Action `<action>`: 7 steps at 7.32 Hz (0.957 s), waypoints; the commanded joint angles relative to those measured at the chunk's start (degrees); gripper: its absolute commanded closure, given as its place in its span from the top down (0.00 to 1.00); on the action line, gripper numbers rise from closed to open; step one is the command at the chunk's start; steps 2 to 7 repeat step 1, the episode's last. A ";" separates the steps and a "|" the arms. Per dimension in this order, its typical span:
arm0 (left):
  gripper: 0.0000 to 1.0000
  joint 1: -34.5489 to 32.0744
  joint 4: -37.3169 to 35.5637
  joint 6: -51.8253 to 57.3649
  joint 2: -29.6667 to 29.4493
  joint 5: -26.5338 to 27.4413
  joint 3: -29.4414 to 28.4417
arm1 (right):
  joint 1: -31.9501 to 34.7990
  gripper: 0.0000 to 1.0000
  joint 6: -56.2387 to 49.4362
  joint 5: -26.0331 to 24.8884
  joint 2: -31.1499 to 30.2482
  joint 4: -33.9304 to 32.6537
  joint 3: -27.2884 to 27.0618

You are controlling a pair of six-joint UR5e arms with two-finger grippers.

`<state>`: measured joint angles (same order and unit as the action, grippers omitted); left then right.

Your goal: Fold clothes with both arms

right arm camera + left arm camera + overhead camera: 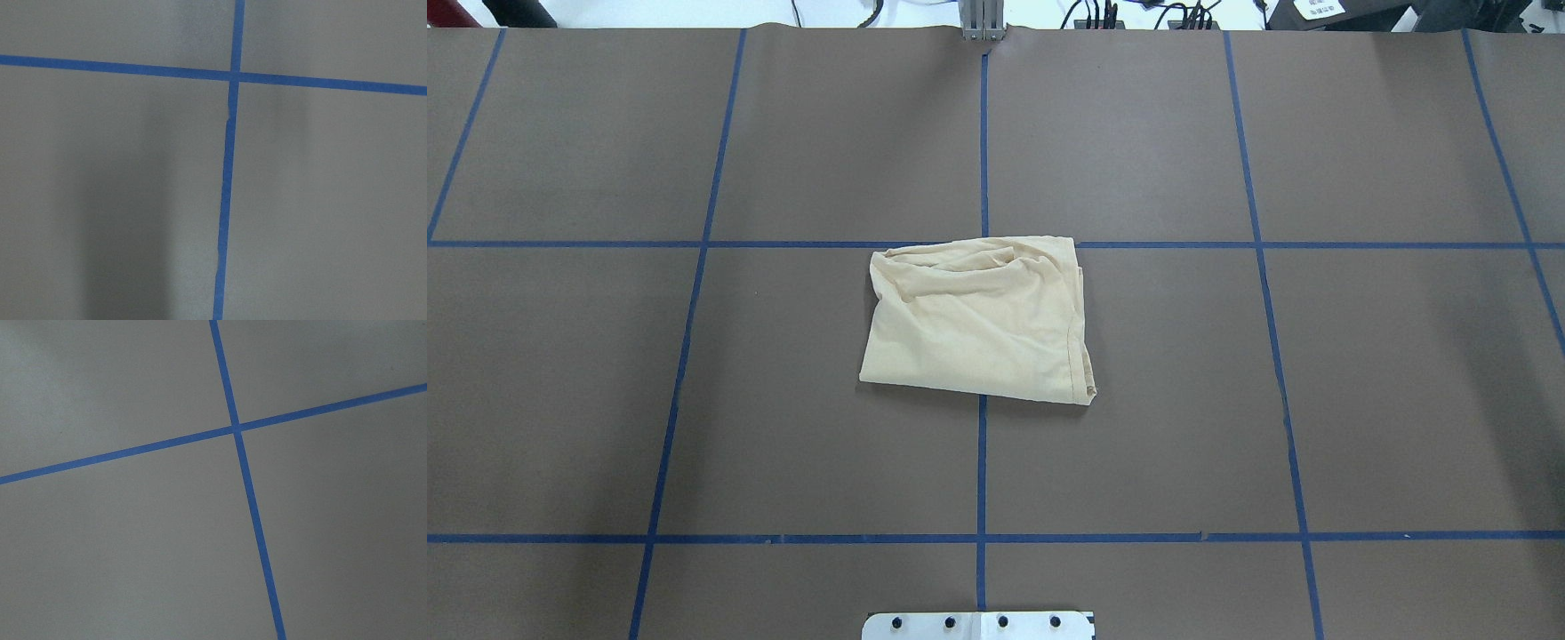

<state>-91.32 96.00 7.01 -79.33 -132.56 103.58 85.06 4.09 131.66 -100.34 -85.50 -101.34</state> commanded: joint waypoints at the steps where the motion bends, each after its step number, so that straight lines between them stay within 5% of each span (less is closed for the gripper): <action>1: 1.00 0.00 0.07 0.02 -0.12 -0.07 0.13 | 0.02 1.00 -0.23 0.00 -0.38 0.07 0.01; 7: 1.00 0.00 0.07 0.02 -0.12 -0.07 0.13 | 0.02 1.00 -0.23 0.00 -0.38 0.07 0.01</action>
